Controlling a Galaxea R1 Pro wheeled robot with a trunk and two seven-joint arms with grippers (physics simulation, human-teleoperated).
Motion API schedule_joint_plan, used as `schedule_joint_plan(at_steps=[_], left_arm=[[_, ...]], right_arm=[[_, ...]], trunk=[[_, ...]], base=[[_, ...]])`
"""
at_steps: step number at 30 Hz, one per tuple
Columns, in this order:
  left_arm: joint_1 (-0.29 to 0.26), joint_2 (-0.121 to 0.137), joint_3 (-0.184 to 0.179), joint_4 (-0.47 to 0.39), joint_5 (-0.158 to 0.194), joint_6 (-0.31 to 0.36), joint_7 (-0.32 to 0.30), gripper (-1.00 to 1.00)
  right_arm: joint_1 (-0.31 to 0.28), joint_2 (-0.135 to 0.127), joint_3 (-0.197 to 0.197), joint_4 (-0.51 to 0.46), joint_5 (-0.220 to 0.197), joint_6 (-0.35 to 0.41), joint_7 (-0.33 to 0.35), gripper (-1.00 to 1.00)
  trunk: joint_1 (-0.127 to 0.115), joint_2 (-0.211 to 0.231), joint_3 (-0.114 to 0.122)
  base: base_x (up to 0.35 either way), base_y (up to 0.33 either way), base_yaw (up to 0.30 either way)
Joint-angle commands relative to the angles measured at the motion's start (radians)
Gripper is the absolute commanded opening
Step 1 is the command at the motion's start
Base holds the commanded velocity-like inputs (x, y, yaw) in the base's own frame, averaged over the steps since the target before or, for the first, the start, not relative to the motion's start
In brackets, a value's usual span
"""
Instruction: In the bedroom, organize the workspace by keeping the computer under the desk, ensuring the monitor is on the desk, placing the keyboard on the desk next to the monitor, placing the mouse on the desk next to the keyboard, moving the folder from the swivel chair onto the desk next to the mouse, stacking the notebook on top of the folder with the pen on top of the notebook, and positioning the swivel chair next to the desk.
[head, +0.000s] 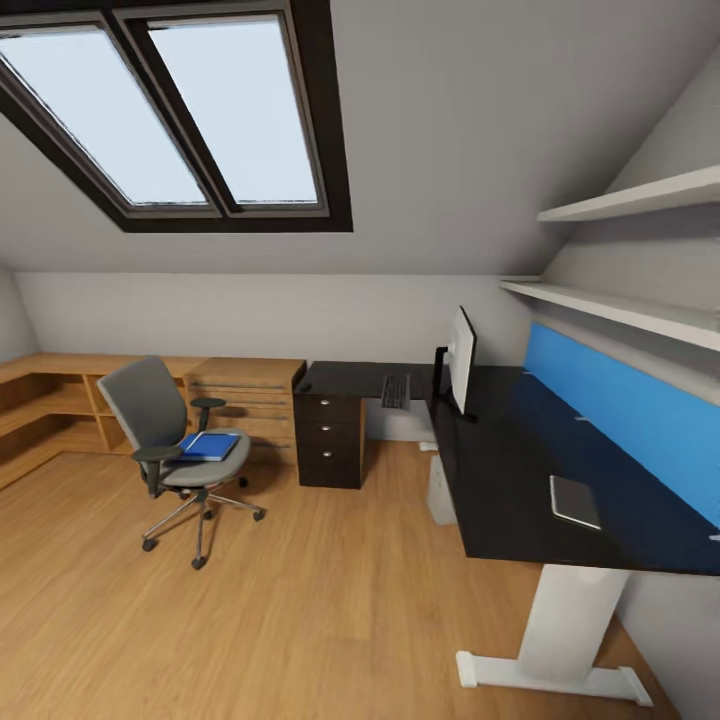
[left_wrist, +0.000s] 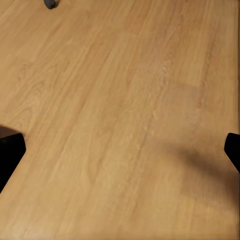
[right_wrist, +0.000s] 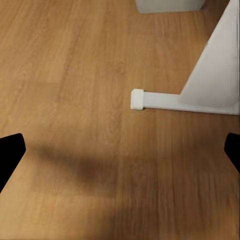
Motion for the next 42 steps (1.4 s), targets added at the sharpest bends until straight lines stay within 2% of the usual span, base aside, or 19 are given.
schedule_joint_plan(at_steps=[1, 18, 28, 38, 42], left_arm=[[0.0, -0.001, -0.001, 0.0, 0.001, -0.004, 0.003, 1.0], [0.0, 0.0, -0.001, 0.0, 0.001, -0.004, 0.004, 1.0], [0.0, 0.0, 0.0, 0.0, 0.001, -0.003, 0.005, 1.0], [-0.001, 0.001, 0.0, 0.0, 0.001, -0.003, 0.005, 1.0], [-0.001, 0.001, 0.0, 0.0, 0.001, -0.003, 0.005, 1.0]], right_arm=[[0.0, 0.0, -0.009, 0.002, 0.007, -0.007, 0.003, 1.0], [0.001, 0.026, -0.009, 0.002, 0.006, -0.006, 0.002, 1.0], [0.001, 0.031, -0.011, 0.002, 0.001, 0.0, -0.003, 1.0], [0.001, 0.036, -0.012, 0.001, 0.0, -0.001, -0.003, 1.0], [0.001, 0.046, -0.012, 0.001, 0.001, -0.003, -0.002, 1.0]], trunk=[[0.0, -0.001, -0.002], [0.0, -0.001, -0.002], [0.0, -0.001, -0.002], [0.0, -0.001, -0.002], [0.0, -0.001, -0.002]], base=[[-0.003, -0.284, 0.0], [-0.001, -0.31, 0.0], [-0.002, -0.319, 0.0], [-0.091, -0.318, 0.0], [-0.128, -0.312, 0.0]])
